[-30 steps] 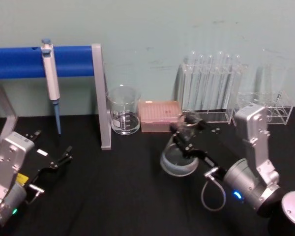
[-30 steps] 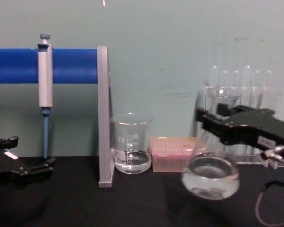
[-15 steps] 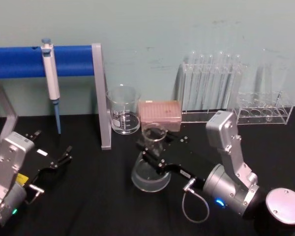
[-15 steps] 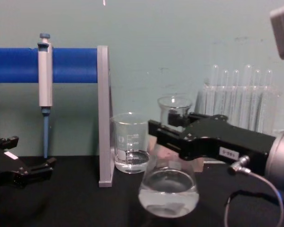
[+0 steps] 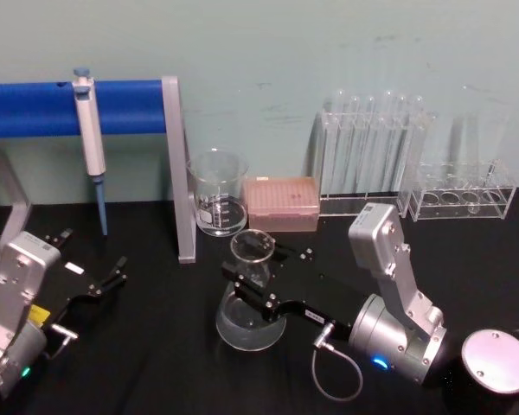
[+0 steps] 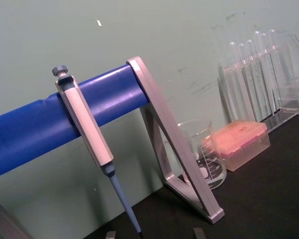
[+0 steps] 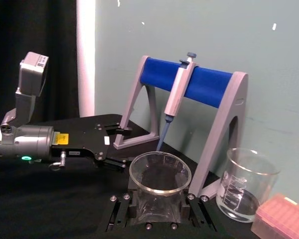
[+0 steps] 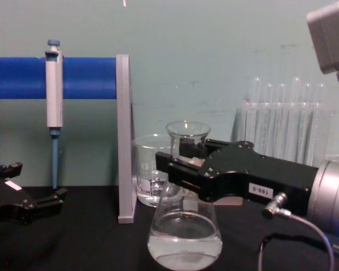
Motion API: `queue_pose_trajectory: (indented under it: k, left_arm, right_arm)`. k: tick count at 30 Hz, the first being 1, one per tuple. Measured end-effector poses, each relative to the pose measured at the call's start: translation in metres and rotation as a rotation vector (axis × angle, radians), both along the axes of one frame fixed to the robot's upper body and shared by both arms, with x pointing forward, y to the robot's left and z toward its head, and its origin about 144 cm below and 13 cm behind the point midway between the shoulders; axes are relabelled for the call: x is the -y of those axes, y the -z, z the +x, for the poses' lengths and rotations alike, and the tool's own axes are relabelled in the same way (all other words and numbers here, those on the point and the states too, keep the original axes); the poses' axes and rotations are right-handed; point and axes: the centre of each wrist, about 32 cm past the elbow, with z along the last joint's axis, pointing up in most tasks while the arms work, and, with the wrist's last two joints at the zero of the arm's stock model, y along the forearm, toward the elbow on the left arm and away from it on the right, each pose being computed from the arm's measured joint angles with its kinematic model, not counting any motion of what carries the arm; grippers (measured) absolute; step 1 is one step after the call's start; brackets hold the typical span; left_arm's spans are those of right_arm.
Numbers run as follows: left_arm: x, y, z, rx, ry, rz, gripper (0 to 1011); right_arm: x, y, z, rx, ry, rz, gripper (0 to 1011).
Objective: Grasp the erlenmeyer flask with one hand, shake it three times, then place it back.
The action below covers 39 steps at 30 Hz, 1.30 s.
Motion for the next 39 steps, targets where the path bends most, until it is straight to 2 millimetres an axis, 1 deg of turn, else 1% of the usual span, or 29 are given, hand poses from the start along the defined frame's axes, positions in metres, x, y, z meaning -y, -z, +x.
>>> queue_pose_trajectory:
  k: [11,22,30,39]
  left_arm:
    - [0.000,0.000,0.000,0.000,0.000,0.000,1001]
    - [0.000,0.000,0.000,0.000,0.000,0.000,1001]
    - [0.000,0.000,0.000,0.000,0.000,0.000,1001]
    - [0.000,0.000,0.000,0.000,0.000,0.000,1001]
  right_arm:
    - [0.010,0.000,0.000,0.013,0.100,0.016,451]
    - [0.028,-0.001,-0.001,0.026,0.247,0.029,451]
    - [0.047,-0.003,-0.003,0.038,0.382,0.030,451]
    - [0.059,-0.002,-0.006,0.033,0.485,0.031,451]
